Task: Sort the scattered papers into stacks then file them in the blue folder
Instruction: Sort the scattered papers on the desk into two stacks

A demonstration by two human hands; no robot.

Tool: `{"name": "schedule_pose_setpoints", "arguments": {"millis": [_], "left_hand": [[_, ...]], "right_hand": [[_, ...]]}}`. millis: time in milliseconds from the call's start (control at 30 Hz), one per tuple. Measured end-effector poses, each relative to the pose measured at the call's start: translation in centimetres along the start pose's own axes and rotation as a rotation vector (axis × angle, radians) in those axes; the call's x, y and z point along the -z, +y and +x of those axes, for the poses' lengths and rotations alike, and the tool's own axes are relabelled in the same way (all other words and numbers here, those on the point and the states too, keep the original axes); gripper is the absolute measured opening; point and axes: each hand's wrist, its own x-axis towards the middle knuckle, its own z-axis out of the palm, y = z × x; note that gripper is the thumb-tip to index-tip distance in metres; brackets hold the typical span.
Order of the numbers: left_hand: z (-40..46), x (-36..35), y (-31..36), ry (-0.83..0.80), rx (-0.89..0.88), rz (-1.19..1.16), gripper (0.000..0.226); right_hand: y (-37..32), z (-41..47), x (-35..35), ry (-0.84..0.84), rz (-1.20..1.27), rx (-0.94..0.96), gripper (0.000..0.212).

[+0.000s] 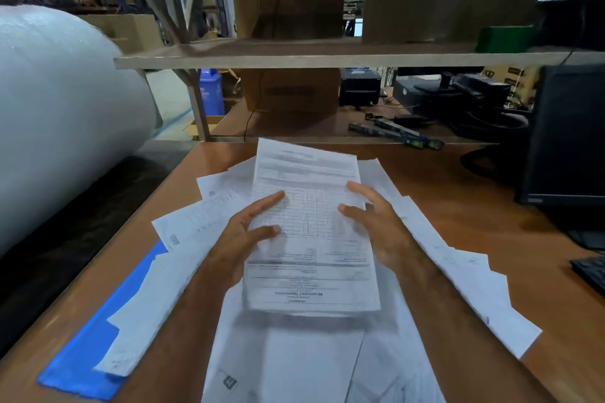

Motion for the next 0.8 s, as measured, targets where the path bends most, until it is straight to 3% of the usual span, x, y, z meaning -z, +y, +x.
{"name": "schedule_pose_setpoints", "arguments": {"millis": [67,133,200,267,300,400,467,567,800], "left_hand": [[-0.1,0.5,-0.3,-0.043,0.057,-0.003,0.048],[-0.2,1.3,-0.5,-0.003,0.098,0.075,0.046],[-0.2,2.3,-0.9,0.073,0.126,0.218,0.047],[-0.7,2.8,-1.1,0.063,0.139,0.146,0.051],[-1.1,2.9,-1.2,0.046,0.135,0.090,0.052],[-2.6,3.4,-0.8,0.035,0.079,0.107,0.055],[-3.5,3.8,-0.7,0.025,0.030,0.140,0.057],[-4.8,4.8,-0.2,0.023,-0.026,0.063,0.057],[-7.2,4.5,0.4,-0.038,-0.012,-0.046,0.053]], "right_hand": [[0.1,0.4,0.4,-0.117,0.088,-0.158,0.044],[0.5,0.5,0.4,-0.156,0.101,-0.200,0.036],[1.1,0.2,-0.2,-0.061,-0.153,-0.048,0.031],[1.7,-0.6,-1.1,0.115,-0.542,0.200,0.032],[1.7,-1.2,-1.6,0.151,-0.603,0.288,0.034],[1.6,-2.8,-2.5,0.034,-0.515,0.367,0.039],[1.5,-3.9,-2.9,-0.119,-0.428,0.271,0.045],[1.6,-5.6,-3.4,-0.255,-0.494,0.167,0.049],[-0.7,-9.7,-4.7,-0.126,-0.402,0.348,0.046]]}}
